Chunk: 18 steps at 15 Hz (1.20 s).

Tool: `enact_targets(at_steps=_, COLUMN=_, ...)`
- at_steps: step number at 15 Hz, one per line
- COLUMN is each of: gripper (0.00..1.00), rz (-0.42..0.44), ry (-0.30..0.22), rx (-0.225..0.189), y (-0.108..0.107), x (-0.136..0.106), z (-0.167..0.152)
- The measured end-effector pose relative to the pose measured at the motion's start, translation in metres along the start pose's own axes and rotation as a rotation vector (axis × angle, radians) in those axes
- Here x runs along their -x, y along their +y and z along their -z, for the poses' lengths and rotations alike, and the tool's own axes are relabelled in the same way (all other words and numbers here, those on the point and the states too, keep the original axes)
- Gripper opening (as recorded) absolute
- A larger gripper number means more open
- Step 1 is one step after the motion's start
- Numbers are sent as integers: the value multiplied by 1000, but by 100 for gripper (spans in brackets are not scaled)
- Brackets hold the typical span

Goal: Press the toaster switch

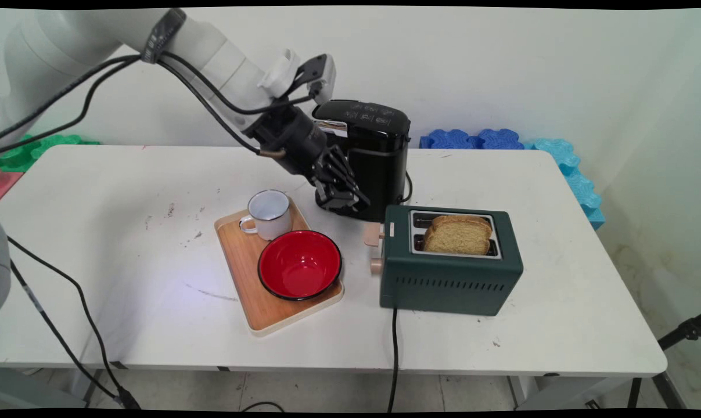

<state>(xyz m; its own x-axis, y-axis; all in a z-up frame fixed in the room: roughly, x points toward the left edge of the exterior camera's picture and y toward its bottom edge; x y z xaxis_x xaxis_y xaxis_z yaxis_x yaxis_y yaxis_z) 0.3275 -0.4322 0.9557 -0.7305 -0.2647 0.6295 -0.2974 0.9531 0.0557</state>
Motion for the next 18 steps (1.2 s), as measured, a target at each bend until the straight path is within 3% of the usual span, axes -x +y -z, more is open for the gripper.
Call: enact_targets(at_steps=18, gripper=0, rz=31, ry=-17, rx=-14, y=9, x=17, z=-43)
